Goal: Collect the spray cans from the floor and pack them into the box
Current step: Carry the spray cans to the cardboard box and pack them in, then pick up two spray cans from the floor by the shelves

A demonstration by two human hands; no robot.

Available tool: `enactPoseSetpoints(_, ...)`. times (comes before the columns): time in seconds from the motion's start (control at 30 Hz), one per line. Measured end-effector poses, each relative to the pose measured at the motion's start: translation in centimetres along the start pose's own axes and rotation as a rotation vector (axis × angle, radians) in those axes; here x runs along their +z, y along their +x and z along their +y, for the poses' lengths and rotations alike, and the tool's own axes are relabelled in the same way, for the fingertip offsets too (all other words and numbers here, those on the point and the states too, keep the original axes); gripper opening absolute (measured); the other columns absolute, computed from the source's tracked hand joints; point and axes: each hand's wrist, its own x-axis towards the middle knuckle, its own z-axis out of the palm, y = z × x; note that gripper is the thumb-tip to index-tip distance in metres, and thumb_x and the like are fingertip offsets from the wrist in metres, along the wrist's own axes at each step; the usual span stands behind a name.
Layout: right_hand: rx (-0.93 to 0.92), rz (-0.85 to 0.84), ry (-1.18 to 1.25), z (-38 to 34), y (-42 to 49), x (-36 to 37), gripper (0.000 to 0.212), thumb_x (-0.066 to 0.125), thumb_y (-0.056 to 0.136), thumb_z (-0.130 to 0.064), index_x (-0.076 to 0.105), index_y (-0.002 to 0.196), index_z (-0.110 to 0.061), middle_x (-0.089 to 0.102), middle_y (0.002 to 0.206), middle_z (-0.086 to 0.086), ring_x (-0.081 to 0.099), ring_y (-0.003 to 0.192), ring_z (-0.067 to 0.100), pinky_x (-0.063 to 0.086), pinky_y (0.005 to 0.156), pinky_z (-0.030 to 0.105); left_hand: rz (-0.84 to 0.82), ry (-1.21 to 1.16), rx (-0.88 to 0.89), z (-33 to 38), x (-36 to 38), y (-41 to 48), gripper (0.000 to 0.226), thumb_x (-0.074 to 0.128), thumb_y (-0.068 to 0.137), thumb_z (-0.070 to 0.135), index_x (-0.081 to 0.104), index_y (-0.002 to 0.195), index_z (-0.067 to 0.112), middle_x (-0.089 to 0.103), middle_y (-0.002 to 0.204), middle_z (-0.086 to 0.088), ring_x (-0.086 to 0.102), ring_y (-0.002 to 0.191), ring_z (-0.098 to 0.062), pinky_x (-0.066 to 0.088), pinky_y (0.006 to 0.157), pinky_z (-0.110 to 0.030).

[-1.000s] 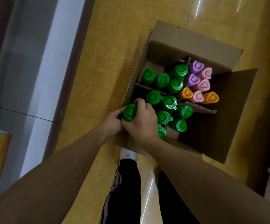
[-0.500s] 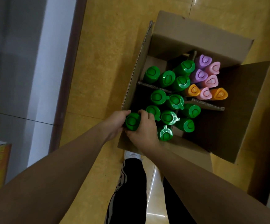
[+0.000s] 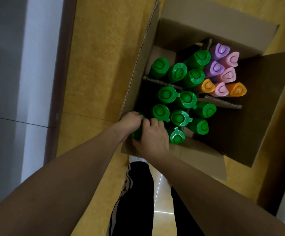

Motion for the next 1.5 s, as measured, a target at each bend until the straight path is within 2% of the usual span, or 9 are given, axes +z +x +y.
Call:
enactPoseSetpoints(0.17,0.002,0.065,-0.022,1.2,0.5,1.0,0.069,0.084,0.065,-0.047,0.064,0.119,-0.009,0.057,0.096,0.012,0.054,0.089,0.032,0.046,0.066,0.038,0.177,0.231,0.128,-0.3,0.6,-0.1,0.038,0.048,0.104,0.039,0.069,0.127,0.017,0.068,0.122,-0.008,0.061,0.114,-0.028,0.048,0.096,-0.034)
enactPoseSetpoints(0.3,0.000,0.080,-0.065,0.7,1.4,1.2,0.046,0.074,0.078,-0.044,0.065,0.109,-0.011,0.060,0.097,0.011,0.057,0.090,0.033,0.037,0.062,0.035,0.240,0.231,0.205,-0.7,0.8,-1.0,0.041,0.041,0.107,0.040,0.071,0.113,0.014,0.069,0.113,-0.006,0.061,0.107,-0.025,0.041,0.085,-0.032)
enactPoseSetpoints(0.47,0.009,-0.007,-0.098,0.1,2.5,0.4,0.051,0.059,0.095,-0.043,0.050,0.135,-0.013,0.066,0.106,0.007,0.062,0.100,0.030,0.038,0.064,0.034,0.104,0.003,0.105,-0.5,-0.3,-0.3,0.054,0.032,0.107,0.050,0.054,0.145,0.018,0.050,0.150,-0.005,0.044,0.138,-0.023,0.032,0.115,-0.036)
enactPoseSetpoints(0.63,0.022,-0.064,-0.076,0.5,2.3,0.0,0.075,0.066,0.089,-0.057,0.041,0.146,-0.015,0.066,0.107,0.008,0.063,0.101,0.031,0.041,0.067,0.036,0.066,-0.086,0.035,-0.6,-0.2,-0.2,0.065,0.028,0.100,0.066,0.053,0.145,0.026,0.052,0.148,-0.005,0.049,0.133,-0.026,0.040,0.112,-0.044)
enactPoseSetpoints(0.77,0.037,-0.071,0.121,1.3,0.9,0.1,0.083,0.069,0.090,-0.045,0.030,0.156,-0.013,0.062,0.119,0.012,0.058,0.108,0.032,0.049,0.080,0.041,0.212,-0.113,0.199,-1.2,0.7,-1.0,0.052,0.035,0.106,0.051,0.051,0.147,0.024,0.052,0.148,0.001,0.047,0.137,-0.020,0.036,0.114,-0.037)
enactPoseSetpoints(0.87,0.073,0.086,0.255,2.5,-1.0,0.7,0.065,0.070,0.089,-0.029,0.047,0.147,-0.009,0.063,0.114,0.015,0.058,0.105,0.035,0.049,0.082,0.041,0.301,-0.052,0.316,-1.7,1.3,-1.9,0.042,0.048,0.103,0.025,0.054,0.144,0.021,0.056,0.144,-0.001,0.050,0.132,-0.018,0.038,0.115,-0.041)
enactPoseSetpoints(1.0,0.231,0.221,0.379,3.9,-3.0,1.4,0.051,0.067,0.084,-0.012,0.059,0.134,-0.007,0.066,0.108,0.015,0.060,0.101,0.035,0.049,0.082,0.040,0.205,0.335,0.418,-2.6,0.9,-2.6,0.075,0.059,0.079,0.000,0.045,0.150,0.021,0.041,0.157,-0.001,0.033,0.146,-0.019,0.029,0.121,-0.038)
enactPoseSetpoints(1.13,0.272,0.251,0.421,4.9,-4.0,2.0,0.047,0.067,0.083,-0.009,0.061,0.129,-0.007,0.068,0.109,0.014,0.061,0.103,0.034,0.049,0.087,0.040,0.133,0.589,0.435,-3.1,1.1,-2.7,0.098,0.064,0.072,0.001,0.024,0.158,0.024,0.014,0.167,0.003,0.005,0.155,-0.015,0.021,0.123,-0.044)
enactPoseSetpoints(1.5,0.316,0.123,0.323,5.5,-4.7,-0.8,0.059,0.061,0.091,-0.025,0.047,0.147,-0.015,0.054,0.129,0.015,0.053,0.119,0.035,0.045,0.095,0.040,0.290,0.647,0.497,-2.1,2.7,-5.2,0.098,0.069,0.080,0.016,0.015,0.161,0.025,0.009,0.169,0.001,0.001,0.155,-0.018,0.014,0.125,-0.039)
